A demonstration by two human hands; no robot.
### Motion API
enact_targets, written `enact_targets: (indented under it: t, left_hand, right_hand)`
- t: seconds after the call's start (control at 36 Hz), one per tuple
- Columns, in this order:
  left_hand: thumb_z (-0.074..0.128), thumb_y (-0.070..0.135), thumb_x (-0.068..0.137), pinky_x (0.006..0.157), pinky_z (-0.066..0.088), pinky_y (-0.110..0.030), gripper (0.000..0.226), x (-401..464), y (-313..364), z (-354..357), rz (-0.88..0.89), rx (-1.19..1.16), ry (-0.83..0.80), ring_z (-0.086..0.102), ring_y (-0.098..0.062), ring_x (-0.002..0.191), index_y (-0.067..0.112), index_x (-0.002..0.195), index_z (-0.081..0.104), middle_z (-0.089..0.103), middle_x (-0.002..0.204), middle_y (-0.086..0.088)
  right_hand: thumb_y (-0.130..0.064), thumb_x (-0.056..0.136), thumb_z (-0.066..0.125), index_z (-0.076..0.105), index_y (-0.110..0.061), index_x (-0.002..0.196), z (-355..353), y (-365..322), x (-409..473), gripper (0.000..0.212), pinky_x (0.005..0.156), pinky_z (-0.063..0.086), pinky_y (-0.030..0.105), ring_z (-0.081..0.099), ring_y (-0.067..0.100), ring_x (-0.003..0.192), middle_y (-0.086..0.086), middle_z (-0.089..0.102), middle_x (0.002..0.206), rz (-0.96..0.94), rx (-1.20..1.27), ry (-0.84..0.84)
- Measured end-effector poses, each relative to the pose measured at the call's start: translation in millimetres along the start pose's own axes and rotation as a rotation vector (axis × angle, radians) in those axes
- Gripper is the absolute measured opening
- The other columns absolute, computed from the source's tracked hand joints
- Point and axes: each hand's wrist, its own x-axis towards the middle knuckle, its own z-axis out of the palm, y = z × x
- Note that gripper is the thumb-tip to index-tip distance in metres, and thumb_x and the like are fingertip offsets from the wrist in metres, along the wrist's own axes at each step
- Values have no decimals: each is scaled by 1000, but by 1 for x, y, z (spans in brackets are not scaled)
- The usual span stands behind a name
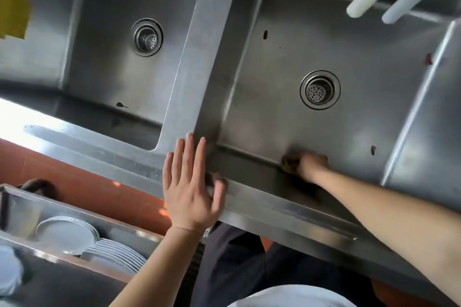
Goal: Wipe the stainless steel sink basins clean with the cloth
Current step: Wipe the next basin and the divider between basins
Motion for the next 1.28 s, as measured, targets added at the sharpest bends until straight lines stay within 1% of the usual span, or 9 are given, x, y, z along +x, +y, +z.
enact_targets:
  t: [0.06,0.14,0.25,0.36,0.58,0.78,0.89,1.03,1.28]
  left_hand:
    - [46,35,87,120,23,-48,70,0,0,-1,0,-9,5,22,-27,151,12,152,36,26,162,-9]
    - [43,37,89,119,24,-49,67,1,0,0,14,-10,12,23,-27,150,13,152,37,26,162,-9]
    - [37,40,91,119,26,-50,65,1,-1,0,10,-11,5,24,-28,150,13,151,40,27,161,-10]
    - [32,43,93,118,26,-53,65,2,0,-2,11,-43,1,25,-29,150,13,149,42,29,161,-11]
    - [46,38,84,118,26,-55,67,2,1,-7,14,-53,-29,24,-30,150,16,147,46,30,160,-13]
    - [50,38,81,119,23,-53,67,1,2,-9,9,-49,-73,21,-29,151,23,146,48,28,161,-12]
    - [49,37,81,120,20,-50,66,2,1,-10,13,-48,-82,20,-30,151,25,145,49,27,161,-12]
    - [49,35,80,120,21,-50,65,1,0,-9,18,-40,-100,18,-29,151,26,145,50,25,162,-13]
    - [38,41,83,121,15,-48,65,4,12,-22,-81,-48,-205,17,-30,151,25,146,48,25,162,-12]
  right_hand:
    - [-20,98,51,60,-17,129,-1,-29,5,32,102,43,37,56,32,124,12,59,135,-96,27,11]
    - [-25,97,54,64,-12,116,-5,-71,12,25,90,46,31,62,31,114,14,65,123,-213,-13,27]
    - [-20,97,53,69,-10,107,-5,-114,13,22,92,47,36,63,34,110,17,66,118,-359,-75,31]
    - [-16,98,51,67,-6,115,2,-154,17,25,97,46,37,60,34,115,17,65,123,-415,-57,95]
    - [-21,100,51,58,-9,131,14,-178,30,34,107,41,36,55,28,125,13,58,135,-470,-57,99]
    - [-25,99,50,65,-22,125,0,-160,25,30,107,41,43,56,29,124,11,60,133,-467,-113,3]
    - [-18,98,50,62,-9,131,0,-136,21,35,108,41,39,55,32,126,17,58,137,-337,-93,-54]
    - [-13,100,51,42,0,146,-2,-78,10,49,111,36,32,44,33,137,20,43,150,-157,44,-100]
    - [-7,95,52,64,-6,127,-12,55,-32,34,95,47,34,59,33,116,17,62,126,70,191,-88]
